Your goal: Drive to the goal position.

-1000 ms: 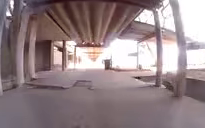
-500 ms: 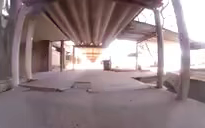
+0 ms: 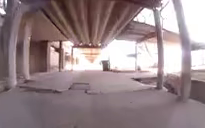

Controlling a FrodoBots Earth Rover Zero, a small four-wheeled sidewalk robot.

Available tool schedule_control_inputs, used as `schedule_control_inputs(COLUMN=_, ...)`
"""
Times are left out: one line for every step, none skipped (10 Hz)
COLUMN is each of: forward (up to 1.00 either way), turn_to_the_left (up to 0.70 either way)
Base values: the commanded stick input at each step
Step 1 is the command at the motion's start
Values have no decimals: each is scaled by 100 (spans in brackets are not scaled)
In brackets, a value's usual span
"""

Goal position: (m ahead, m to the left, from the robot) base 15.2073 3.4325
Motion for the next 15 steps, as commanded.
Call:
schedule_control_inputs(forward=70, turn_to_the_left=-32)
schedule_control_inputs(forward=70, turn_to_the_left=-14)
schedule_control_inputs(forward=70, turn_to_the_left=0)
schedule_control_inputs(forward=70, turn_to_the_left=0)
schedule_control_inputs(forward=70, turn_to_the_left=0)
schedule_control_inputs(forward=70, turn_to_the_left=0)
schedule_control_inputs(forward=70, turn_to_the_left=0)
schedule_control_inputs(forward=70, turn_to_the_left=0)
schedule_control_inputs(forward=70, turn_to_the_left=0)
schedule_control_inputs(forward=70, turn_to_the_left=0)
schedule_control_inputs(forward=70, turn_to_the_left=0)
schedule_control_inputs(forward=70, turn_to_the_left=0)
schedule_control_inputs(forward=70, turn_to_the_left=0)
schedule_control_inputs(forward=70, turn_to_the_left=0)
schedule_control_inputs(forward=70, turn_to_the_left=0)
